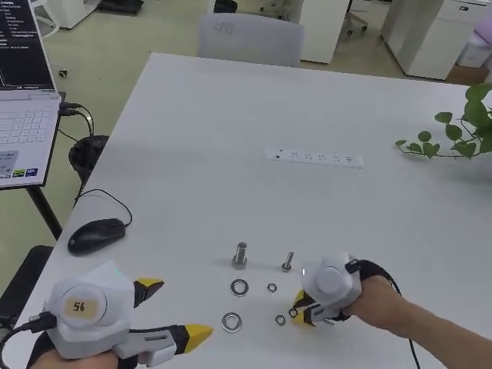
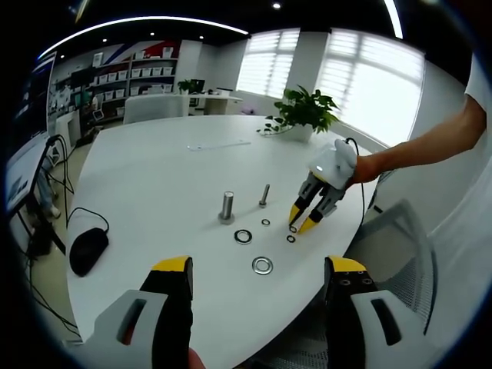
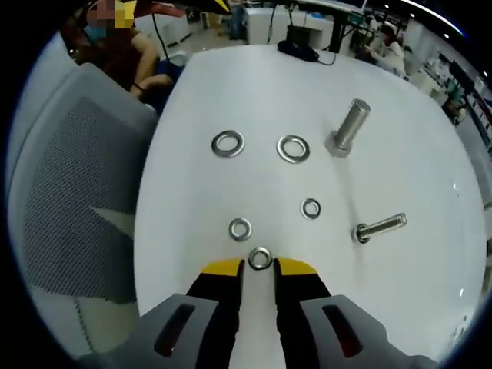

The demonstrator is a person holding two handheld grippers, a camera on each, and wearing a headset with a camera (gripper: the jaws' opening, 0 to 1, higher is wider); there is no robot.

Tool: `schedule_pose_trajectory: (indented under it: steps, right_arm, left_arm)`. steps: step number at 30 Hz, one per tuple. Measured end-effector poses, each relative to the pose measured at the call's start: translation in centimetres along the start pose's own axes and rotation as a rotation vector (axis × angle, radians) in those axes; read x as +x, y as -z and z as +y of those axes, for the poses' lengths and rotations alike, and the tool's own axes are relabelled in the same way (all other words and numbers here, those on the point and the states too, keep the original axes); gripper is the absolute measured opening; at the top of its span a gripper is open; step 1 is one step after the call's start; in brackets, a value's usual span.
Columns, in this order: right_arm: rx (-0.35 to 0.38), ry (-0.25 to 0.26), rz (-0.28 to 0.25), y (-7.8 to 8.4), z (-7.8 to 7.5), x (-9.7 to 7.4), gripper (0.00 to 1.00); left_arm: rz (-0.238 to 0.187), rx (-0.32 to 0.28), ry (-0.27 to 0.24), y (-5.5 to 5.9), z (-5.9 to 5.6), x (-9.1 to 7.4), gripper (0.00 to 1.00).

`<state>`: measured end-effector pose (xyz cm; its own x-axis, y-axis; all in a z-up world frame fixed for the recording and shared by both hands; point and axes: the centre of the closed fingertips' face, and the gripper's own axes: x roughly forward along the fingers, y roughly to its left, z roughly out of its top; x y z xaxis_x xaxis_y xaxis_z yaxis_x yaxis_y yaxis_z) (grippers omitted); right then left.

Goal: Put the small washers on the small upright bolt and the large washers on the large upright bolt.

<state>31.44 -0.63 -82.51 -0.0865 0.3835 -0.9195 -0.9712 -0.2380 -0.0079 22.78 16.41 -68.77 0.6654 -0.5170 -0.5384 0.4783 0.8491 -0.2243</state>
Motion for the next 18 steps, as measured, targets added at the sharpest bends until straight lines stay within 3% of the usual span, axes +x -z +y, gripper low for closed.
schedule_pose_trajectory:
  steps: [10, 13, 18]
  right_arm:
    - [-0.165, -0.059, 0.024, -0.19, 0.36, 0.05, 0.18]
    - [-0.177, -0.060, 0.026, -0.20, 0.33, 0.08, 0.15]
    - [-0.098, -0.040, 0.007, -0.23, 0.11, 0.10, 0.14]
  left_arm:
    - [-0.003, -0.008, -0.009, 0.04, 0.15, -0.15, 0.69]
    - [-0.001, -0.007, -0.007, 0.02, 0.16, -0.02, 0.69]
    - [-0.001, 0.001, -0.001, -0.25, -0.01, 0.22, 0.69]
